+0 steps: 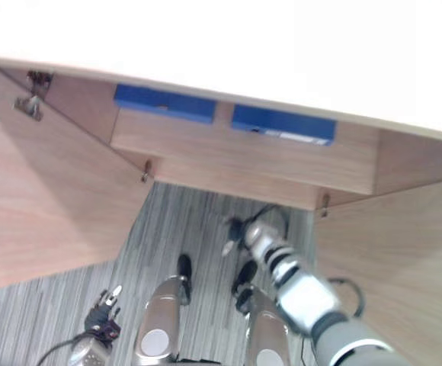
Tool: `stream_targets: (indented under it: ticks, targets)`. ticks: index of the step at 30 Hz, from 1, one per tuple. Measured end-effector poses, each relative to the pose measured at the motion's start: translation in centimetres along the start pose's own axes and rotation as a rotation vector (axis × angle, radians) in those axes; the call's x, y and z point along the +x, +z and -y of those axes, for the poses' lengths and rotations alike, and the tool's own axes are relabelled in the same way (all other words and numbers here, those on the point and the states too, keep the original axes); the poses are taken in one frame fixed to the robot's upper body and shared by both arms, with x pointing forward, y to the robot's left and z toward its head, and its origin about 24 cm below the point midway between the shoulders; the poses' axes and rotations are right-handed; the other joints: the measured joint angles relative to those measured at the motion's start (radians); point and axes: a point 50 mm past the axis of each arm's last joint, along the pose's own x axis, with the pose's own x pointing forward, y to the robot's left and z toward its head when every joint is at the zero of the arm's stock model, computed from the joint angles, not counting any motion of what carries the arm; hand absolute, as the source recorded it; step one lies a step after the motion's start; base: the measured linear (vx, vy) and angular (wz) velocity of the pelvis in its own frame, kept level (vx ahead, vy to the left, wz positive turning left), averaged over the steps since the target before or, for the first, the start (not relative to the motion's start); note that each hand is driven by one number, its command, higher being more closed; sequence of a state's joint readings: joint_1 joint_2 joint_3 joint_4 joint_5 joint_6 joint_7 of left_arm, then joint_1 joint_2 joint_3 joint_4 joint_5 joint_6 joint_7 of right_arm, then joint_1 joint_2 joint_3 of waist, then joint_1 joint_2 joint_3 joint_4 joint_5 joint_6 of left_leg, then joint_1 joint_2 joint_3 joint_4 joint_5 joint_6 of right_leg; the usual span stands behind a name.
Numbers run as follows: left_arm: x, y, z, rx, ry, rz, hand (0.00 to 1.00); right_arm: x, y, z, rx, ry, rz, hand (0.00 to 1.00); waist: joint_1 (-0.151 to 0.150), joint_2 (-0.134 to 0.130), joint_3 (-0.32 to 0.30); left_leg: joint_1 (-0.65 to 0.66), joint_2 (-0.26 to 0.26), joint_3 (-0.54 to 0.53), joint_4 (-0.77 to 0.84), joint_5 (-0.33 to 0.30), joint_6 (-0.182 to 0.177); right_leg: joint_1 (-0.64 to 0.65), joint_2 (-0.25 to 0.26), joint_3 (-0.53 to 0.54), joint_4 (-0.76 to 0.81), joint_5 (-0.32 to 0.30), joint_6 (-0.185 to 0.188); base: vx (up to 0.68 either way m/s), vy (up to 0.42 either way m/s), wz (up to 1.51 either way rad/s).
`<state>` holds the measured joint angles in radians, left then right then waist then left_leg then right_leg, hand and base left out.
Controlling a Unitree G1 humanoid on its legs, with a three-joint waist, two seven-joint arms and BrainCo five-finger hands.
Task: Walk over to the cabinet, pick up the folder, carry it to the office cabinet, place the folder inside the office cabinet, then close the office cabinet door
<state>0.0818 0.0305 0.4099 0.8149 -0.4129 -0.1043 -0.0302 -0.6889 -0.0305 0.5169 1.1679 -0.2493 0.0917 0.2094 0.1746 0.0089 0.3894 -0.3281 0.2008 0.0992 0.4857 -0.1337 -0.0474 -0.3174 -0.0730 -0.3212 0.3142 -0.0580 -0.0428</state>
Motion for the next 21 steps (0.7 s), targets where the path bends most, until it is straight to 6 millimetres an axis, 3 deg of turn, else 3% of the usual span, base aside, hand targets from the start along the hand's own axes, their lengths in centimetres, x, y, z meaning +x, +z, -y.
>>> stream_targets:
  ticks: [1,3,4,6,7,8,10,12,14,15,17,18,20,21]
  targets:
    - [-0.2,-0.8,-0.4,-0.014,0.031,-0.028,0.00,0.2,-0.8,-2.0,0.105,0.024,-0.006,0.00,0.001,-0.006,-0.008,0.033,-0.010,-0.058,0.019,-0.014,-0.002,0.028,0.012,0.032,-0.008,0.003,0.000,0.02,0.017,-1.04]
    - [-0.7,-2.7,-1.0,-0.048,0.103,-0.090,0.00,-0.3,-5.4,-6.0,0.455,0.029,-0.097,0.00,-0.011,-0.011,-0.089,0.099,-0.016,-0.158,-0.014,-0.060,-0.033,0.058,0.056,0.103,-0.066,0.041,0.009,0.00,0.059,-1.12]
    - [-0.8,-3.0,-1.0,-0.052,0.112,-0.100,0.00,-0.6,-6.8,-6.8,0.557,0.013,-0.130,0.00,-0.023,-0.013,-0.109,0.123,-0.016,-0.161,-0.046,-0.068,-0.038,0.061,0.062,0.119,-0.083,0.053,0.015,-0.01,0.121,-0.90]
    - [-1.0,-4.0,-0.6,-0.030,0.117,-0.138,0.00,-2.3,-11.9,-8.5,0.848,-0.082,-0.248,0.00,-0.058,-0.022,-0.162,0.210,-0.021,-0.118,-0.177,-0.087,-0.061,0.067,0.075,0.195,-0.142,0.100,0.039,-0.04,0.224,-1.13]
    - [-0.9,-4.0,-0.9,0.011,0.135,-0.148,0.00,-4.1,-15.5,-9.8,1.051,-0.181,-0.331,0.00,-0.076,-0.042,-0.176,0.280,-0.041,-0.032,-0.222,-0.082,-0.056,0.100,0.072,0.276,-0.199,0.144,0.063,-0.09,0.296,-1.57]
    - [-1.0,-4.3,-1.1,0.020,0.150,-0.162,0.00,-5.5,-17.7,-11.0,1.160,-0.245,-0.381,0.00,-0.090,-0.044,-0.192,0.321,-0.055,0.018,-0.240,-0.085,-0.046,0.123,0.068,0.321,-0.226,0.164,0.075,-0.11,0.283,-1.65]
    - [-1.1,-4.7,-1.3,0.009,0.170,-0.173,0.00,-7.7,-20.4,-12.9,1.316,-0.343,-0.446,0.00,-0.113,-0.043,-0.230,0.358,-0.068,0.089,-0.258,-0.091,-0.036,0.132,0.061,0.373,-0.260,0.179,0.079,-0.09,0.198,-1.10]
    - [-1.1,-4.8,-1.1,-0.013,0.179,-0.174,0.00,-9.6,-22.3,-14.4,1.485,-0.448,-0.487,0.00,-0.126,-0.036,-0.249,0.403,-0.077,0.177,-0.274,-0.093,-0.027,0.131,0.033,0.336,-0.262,0.179,0.076,-0.07,0.161,-1.06]
    - [-1.2,-5.1,-0.8,-0.039,0.184,-0.178,0.00,-10.6,-23.1,-15.1,1.654,-0.554,-0.485,0.00,-0.131,-0.017,-0.260,0.451,-0.073,0.264,-0.291,-0.092,-0.022,0.126,-0.032,0.100,-0.215,0.139,0.032,0.00,0.102,-1.08]
    - [-1.2,-5.2,-0.6,-0.043,0.181,-0.179,0.00,-11.0,-23.4,-15.4,1.717,-0.598,-0.486,0.00,-0.131,-0.013,-0.261,0.479,-0.070,0.315,-0.290,-0.099,-0.014,0.128,-0.101,-0.093,-0.155,0.106,0.007,0.06,0.063,-1.12]
    - [-1.3,-5.4,-0.5,-0.046,0.179,-0.183,0.00,-11.5,-23.8,-16.0,1.793,-0.664,-0.508,0.00,-0.131,-0.010,-0.268,0.523,-0.060,0.397,-0.281,-0.114,-0.020,0.147,-0.208,-0.367,-0.038,0.067,-0.046,0.11,-0.013,-1.29]
    - [-1.4,-5.6,-0.6,-0.047,0.182,-0.188,0.00,-11.9,-24.1,-16.3,1.840,-0.699,-0.520,0.00,-0.128,-0.011,-0.273,0.546,-0.052,0.438,-0.269,-0.126,-0.027,0.168,-0.230,-0.474,-0.003,0.053,-0.073,0.12,-0.057,-1.20]
    - [-1.7,-5.9,-0.9,-0.047,0.188,-0.200,0.00,-12.1,-24.2,-16.7,1.869,-0.720,-0.535,0.00,-0.125,-0.010,-0.294,0.565,-0.033,0.500,-0.272,-0.129,-0.030,0.173,-0.236,-0.572,0.030,0.018,-0.105,0.14,-0.071,-1.19]
    - [-1.7,-5.9,-0.9,-0.045,0.182,-0.205,0.00,-12.3,-24.3,-16.9,1.893,-0.736,-0.539,0.00,-0.128,-0.010,-0.296,0.576,-0.026,0.521,-0.279,-0.136,-0.039,0.171,-0.239,-0.608,0.054,0.004,-0.086,0.15,-0.079,-1.02]
